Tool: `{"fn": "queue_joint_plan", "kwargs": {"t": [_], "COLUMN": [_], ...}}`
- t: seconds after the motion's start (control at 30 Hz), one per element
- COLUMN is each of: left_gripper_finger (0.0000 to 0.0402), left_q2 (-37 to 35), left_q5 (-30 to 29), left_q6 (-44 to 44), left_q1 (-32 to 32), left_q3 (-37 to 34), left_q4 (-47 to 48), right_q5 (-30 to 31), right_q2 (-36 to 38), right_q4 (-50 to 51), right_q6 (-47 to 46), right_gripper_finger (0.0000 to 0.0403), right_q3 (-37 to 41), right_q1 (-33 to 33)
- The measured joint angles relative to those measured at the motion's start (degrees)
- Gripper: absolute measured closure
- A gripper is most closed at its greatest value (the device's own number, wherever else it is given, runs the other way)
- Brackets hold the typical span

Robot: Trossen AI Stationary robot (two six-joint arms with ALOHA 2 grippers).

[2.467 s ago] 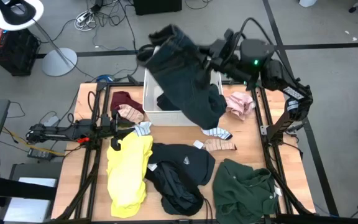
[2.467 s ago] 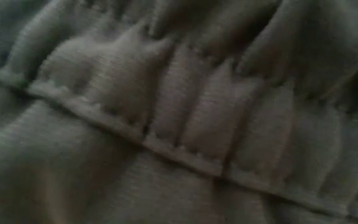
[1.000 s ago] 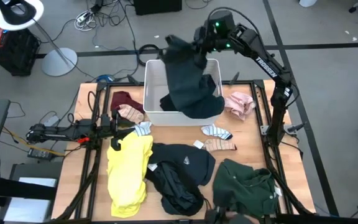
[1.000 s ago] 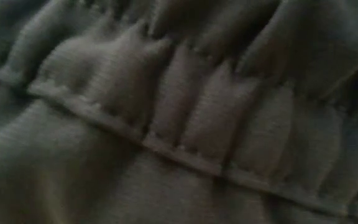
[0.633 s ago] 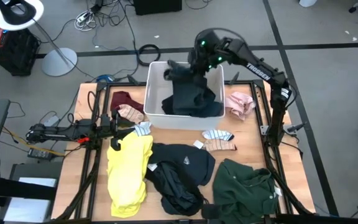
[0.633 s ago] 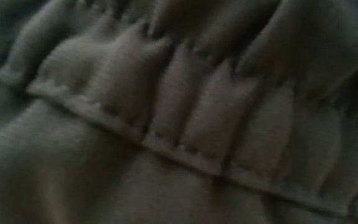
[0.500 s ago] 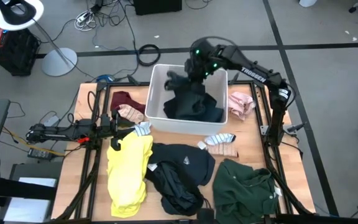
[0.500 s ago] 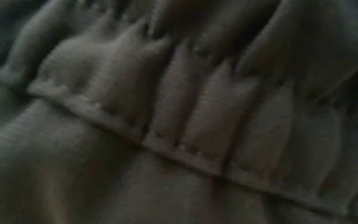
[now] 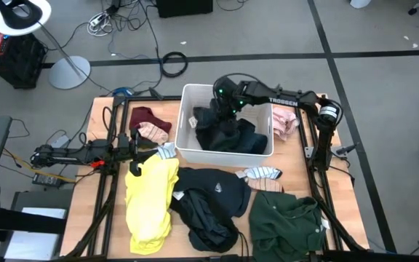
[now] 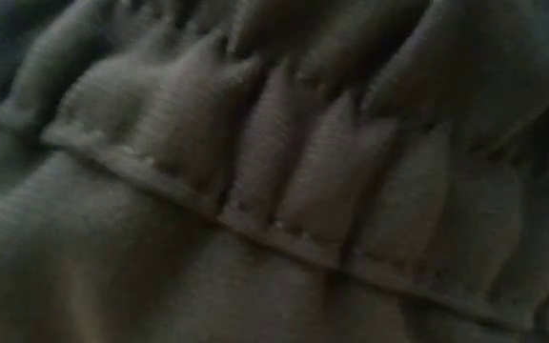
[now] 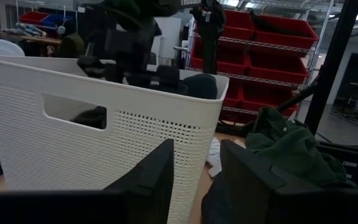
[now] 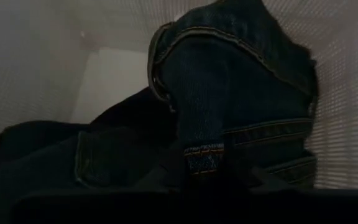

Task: Sort clothes
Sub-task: Put the dark blue pants into the white bin, then adjust the white bin

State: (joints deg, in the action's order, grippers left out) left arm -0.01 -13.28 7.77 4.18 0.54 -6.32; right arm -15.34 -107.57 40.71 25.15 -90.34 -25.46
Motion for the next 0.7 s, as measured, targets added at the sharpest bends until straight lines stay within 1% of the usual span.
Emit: {"fn": "queue_joint_plan", "kwargs": {"t": [0.13,0.27,0.33,0.57,0.7], "left_gripper_finger": [0.0264,0.0264,0.0264,0.0264,0.0264], "left_q2": [0.0,0.0,0.0,0.0,0.0], "left_q5": [0.0,0.0,0.0,0.0,0.0], "left_q6": [0.0,0.0,0.0,0.0,0.0], "left_q1": [0.0,0.0,0.0,0.0,0.0], "left_q3": [0.0,0.0,0.0,0.0,0.0], "left_q4": [0.0,0.0,0.0,0.0,0.0], "right_q5": [1.1,5.4,6.6,7.6,9.8], "right_q2": [0.0,-0.1,-0.1,1.1,1.3], "right_q4": [-0.9,-0.8,-0.4,5.2,12.8], "right_q6": [-0.3,-3.3,-4.3,-6.0,-10.0], "right_gripper_finger": [0.0331,0.029,0.0267,0.019,0.0157], "right_q3": [0.9,-0.3,-1.5,-7.3,-13.5], "right_q1": [0.0,0.1,0.0,0.2,0.3]}}
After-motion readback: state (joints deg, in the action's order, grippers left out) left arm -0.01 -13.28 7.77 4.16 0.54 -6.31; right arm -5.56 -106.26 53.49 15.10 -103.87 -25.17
